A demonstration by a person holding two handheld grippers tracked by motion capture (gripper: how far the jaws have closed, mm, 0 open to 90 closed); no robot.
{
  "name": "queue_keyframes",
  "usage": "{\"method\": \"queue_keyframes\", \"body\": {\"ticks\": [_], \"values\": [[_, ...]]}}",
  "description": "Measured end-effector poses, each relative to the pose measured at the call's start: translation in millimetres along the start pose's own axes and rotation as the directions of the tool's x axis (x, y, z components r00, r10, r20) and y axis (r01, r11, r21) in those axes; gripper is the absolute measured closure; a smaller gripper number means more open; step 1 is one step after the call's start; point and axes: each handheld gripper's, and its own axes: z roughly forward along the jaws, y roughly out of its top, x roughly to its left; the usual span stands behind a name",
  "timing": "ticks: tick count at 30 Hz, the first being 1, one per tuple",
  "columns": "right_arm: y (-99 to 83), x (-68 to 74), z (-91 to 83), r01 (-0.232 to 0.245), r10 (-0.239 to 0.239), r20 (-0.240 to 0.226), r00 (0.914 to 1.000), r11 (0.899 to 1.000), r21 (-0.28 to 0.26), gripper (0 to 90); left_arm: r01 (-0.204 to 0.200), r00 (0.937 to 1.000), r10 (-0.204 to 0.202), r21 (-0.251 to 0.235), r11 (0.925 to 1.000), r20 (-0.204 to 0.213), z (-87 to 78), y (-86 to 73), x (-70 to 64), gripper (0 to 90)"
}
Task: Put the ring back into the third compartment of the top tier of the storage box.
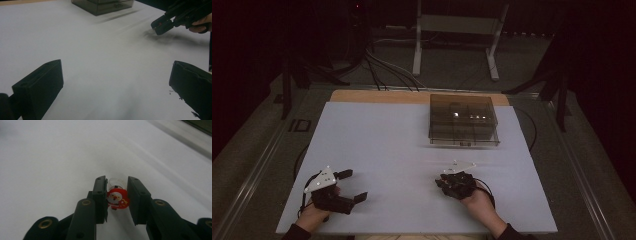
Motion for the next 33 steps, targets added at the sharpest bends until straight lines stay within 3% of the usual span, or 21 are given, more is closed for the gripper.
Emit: {"method": "queue_keyframes", "body": {"ticks": [24, 33], "values": [[6.9, 0.8, -27.0, 0.066, -0.066, -0.025, 0.9975, 0.998, -0.016, 69.9, 0.006, 1.0, -0.006, 0.003, 1.0, -0.002, 0.5, -0.2, 0.7, 0.0], [11.2, -2.0, -36.8, 0.063, -0.064, -0.026, 0.9976, 0.997, -0.038, 69.9, 0.009, 1.0, -0.009, 0.002, 1.0, -0.001, 0.4, -0.2, 1.1, 0.0]]}}
